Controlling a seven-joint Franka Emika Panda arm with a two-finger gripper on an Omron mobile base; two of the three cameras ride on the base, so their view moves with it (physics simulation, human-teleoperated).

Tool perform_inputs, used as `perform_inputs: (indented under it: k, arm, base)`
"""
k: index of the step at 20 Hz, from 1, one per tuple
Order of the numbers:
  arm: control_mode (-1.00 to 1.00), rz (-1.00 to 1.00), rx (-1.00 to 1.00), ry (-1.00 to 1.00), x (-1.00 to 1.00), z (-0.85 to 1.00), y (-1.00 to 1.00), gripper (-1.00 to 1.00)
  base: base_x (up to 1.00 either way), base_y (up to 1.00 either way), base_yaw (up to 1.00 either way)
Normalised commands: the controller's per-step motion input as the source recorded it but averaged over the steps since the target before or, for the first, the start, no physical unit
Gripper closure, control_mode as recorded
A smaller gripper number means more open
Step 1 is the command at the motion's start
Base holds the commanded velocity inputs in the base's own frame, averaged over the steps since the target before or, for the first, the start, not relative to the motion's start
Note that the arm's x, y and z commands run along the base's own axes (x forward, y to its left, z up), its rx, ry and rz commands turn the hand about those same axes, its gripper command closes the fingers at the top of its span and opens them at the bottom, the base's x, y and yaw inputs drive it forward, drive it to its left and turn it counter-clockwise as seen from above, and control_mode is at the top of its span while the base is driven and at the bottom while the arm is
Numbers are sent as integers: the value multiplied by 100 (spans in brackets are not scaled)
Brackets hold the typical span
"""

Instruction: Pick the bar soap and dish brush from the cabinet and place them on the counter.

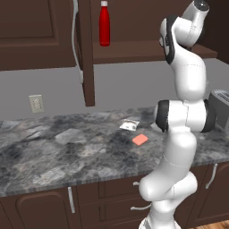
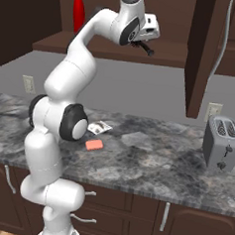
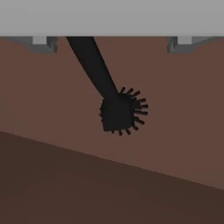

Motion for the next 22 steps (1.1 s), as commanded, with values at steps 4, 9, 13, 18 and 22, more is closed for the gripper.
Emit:
perform_inputs:
  k: [4, 9, 13, 18, 22]
  arm:
    - [-100, 0, 8, -3, 35, -18, -12, -100]
    - [-100, 0, 8, -2, 39, -19, -6, -100]
    - [-100, 2, 5, 0, 36, -18, -1, -100]
    - [-100, 4, 1, 0, 13, -13, 0, 100]
    - [-100, 2, 0, 0, -6, 0, 6, 100]
  base:
    - [0, 0, 0]
    - [0, 0, 0]
    - [0, 0, 0]
    - [0, 0, 0]
    - [0, 0, 0]
